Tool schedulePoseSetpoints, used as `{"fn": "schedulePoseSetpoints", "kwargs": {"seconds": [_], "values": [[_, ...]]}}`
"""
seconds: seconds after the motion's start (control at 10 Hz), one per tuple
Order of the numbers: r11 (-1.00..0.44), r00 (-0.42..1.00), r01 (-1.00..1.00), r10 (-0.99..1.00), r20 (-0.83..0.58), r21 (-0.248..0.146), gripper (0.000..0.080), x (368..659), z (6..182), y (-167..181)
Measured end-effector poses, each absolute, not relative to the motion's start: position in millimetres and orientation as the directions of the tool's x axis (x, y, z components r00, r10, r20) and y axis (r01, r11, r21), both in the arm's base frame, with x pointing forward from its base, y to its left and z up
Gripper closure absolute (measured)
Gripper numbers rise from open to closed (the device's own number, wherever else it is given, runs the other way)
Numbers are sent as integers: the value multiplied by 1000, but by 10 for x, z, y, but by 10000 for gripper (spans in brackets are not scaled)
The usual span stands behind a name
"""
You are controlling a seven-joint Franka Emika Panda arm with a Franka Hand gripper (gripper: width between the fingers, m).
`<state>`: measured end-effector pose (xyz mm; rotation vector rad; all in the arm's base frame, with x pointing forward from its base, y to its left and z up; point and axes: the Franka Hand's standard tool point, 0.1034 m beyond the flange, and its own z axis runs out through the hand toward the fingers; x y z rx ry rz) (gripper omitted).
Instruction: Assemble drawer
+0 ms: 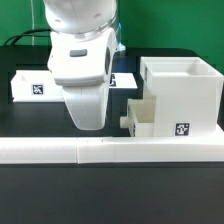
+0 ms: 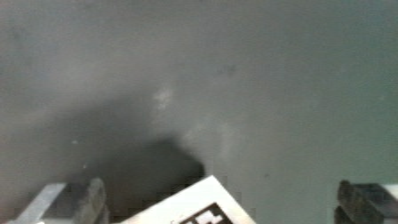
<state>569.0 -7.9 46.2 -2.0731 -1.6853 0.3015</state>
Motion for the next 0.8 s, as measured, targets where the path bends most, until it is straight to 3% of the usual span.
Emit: {"fn": "schedulePoseSetpoints", "kwargs": {"seconds": [0.5,0.8], "values": [[-194,264,854,961,82,-482,151,5690,472,283],[-202,269,852,960,73,-482,151,5695,479,314]]}}
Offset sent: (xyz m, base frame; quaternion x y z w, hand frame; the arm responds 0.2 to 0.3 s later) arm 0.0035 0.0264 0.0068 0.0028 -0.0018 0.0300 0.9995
